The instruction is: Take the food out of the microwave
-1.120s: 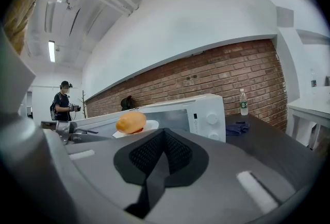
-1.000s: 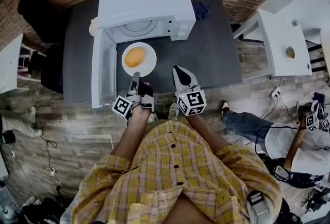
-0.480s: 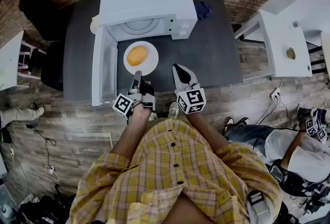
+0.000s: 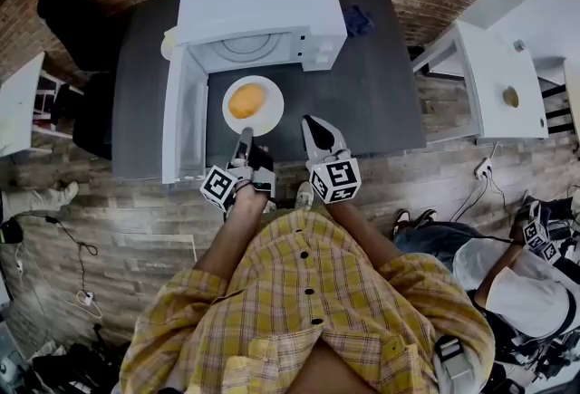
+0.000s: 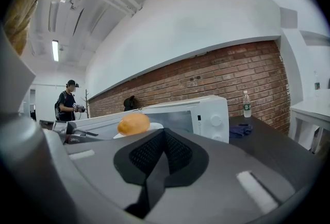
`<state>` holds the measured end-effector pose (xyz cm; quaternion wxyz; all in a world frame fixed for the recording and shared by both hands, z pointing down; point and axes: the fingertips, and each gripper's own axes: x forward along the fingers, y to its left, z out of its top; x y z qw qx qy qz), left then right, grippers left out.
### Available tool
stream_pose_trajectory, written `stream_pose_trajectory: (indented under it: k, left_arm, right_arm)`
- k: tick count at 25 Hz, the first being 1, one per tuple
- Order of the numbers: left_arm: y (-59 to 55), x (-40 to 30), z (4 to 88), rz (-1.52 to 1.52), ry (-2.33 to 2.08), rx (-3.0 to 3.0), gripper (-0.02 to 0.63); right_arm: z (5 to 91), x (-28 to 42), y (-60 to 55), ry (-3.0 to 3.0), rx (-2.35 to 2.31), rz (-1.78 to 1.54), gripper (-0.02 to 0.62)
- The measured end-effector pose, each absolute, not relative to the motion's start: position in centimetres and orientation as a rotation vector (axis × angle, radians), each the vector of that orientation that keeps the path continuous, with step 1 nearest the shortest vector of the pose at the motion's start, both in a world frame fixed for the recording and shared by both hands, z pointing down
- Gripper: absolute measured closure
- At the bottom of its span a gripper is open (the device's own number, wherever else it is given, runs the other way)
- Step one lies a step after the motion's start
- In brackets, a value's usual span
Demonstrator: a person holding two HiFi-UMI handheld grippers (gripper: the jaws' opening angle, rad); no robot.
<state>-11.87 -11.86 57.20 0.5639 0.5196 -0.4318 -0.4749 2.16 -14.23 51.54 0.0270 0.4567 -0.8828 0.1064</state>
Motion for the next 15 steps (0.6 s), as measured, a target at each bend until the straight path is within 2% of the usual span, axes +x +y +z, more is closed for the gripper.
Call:
stream_pose_trajectory:
  k: [15]
  left_arm:
    - [-11.5, -11.9, 58.2, -1.084, -1.038, 1.216, 0.593]
  right_arm:
    - [51.3, 2.1, -14.1, -2.738, 1.402, 0.315, 0.598]
